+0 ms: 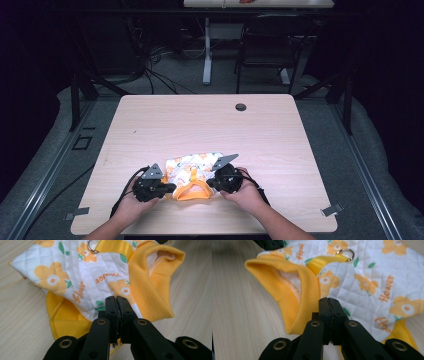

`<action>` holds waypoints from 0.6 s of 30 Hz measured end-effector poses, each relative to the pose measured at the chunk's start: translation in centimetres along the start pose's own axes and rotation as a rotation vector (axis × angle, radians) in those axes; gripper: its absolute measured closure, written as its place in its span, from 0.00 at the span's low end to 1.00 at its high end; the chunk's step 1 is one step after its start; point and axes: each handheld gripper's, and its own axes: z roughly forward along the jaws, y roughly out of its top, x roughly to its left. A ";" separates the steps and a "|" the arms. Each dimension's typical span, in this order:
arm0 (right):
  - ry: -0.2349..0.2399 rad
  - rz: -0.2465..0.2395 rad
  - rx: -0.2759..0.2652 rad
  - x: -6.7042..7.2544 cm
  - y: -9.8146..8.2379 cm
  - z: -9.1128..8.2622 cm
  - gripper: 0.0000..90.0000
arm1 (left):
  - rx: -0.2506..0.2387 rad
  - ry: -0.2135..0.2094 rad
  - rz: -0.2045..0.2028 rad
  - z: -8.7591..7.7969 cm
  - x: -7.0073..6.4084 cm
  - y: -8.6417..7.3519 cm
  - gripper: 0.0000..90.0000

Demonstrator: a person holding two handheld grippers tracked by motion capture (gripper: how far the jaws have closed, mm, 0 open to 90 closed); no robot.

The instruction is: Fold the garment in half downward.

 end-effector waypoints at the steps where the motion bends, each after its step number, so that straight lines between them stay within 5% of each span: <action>1: 0.009 0.006 0.011 -0.1 -0.3 0.2 0.99 | 0.007 -0.002 0.000 0.0 0.1 0.0 0.97; 4: 0.016 0.012 0.044 -0.3 -0.8 0.5 1.00 | 0.011 0.001 -0.008 0.2 0.2 -0.1 0.97; 18: 0.013 0.032 0.035 -0.9 -1.2 0.7 1.00 | -0.002 0.018 -0.019 0.8 1.1 0.0 0.98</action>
